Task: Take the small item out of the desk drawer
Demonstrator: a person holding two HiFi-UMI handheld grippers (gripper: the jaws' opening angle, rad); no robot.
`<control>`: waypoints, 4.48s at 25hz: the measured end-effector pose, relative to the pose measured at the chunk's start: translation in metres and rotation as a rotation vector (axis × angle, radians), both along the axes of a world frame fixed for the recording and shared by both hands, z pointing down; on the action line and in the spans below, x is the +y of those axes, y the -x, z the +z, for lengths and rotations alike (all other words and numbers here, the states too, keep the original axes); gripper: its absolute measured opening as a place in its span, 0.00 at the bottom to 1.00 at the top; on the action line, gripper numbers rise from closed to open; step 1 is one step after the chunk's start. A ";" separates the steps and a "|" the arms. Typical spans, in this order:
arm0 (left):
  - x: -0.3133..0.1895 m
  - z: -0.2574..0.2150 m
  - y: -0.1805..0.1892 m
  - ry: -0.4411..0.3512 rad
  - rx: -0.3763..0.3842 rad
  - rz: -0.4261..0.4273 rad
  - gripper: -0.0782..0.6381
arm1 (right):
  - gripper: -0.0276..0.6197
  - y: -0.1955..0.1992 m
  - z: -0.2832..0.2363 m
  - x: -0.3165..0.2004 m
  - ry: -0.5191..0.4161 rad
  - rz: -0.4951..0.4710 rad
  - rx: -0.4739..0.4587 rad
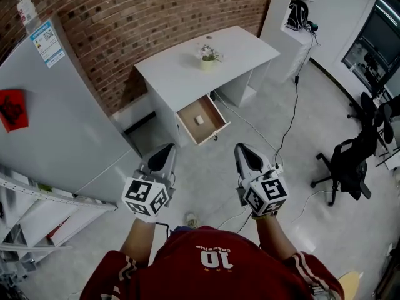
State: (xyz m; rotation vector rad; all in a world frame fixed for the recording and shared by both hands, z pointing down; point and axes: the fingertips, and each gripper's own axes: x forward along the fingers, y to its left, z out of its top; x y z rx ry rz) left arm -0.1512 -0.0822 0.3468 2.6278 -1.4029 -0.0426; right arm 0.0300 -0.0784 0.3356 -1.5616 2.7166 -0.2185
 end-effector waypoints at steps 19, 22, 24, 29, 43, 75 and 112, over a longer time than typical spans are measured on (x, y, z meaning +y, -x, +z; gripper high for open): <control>-0.053 0.017 0.021 0.005 0.032 0.059 0.11 | 0.04 0.028 0.007 -0.042 -0.005 -0.001 0.049; -0.055 0.019 0.018 0.009 0.028 0.050 0.11 | 0.04 0.028 0.010 -0.050 -0.004 -0.026 0.041; -0.059 0.021 0.018 0.012 0.024 0.033 0.11 | 0.04 0.029 0.009 -0.058 -0.010 -0.050 0.031; -0.076 0.017 0.011 0.008 0.022 -0.026 0.11 | 0.04 0.025 0.007 -0.089 -0.017 -0.122 0.018; -0.125 0.007 -0.041 -0.007 0.009 -0.162 0.11 | 0.04 -0.038 0.003 -0.170 -0.024 -0.264 0.021; -0.104 0.009 -0.027 -0.015 0.022 -0.069 0.11 | 0.32 0.000 0.003 -0.124 -0.081 -0.339 -0.012; -0.270 0.050 -0.032 -0.041 -0.090 -0.016 0.11 | 0.31 0.036 0.096 -0.318 -0.031 -0.656 0.103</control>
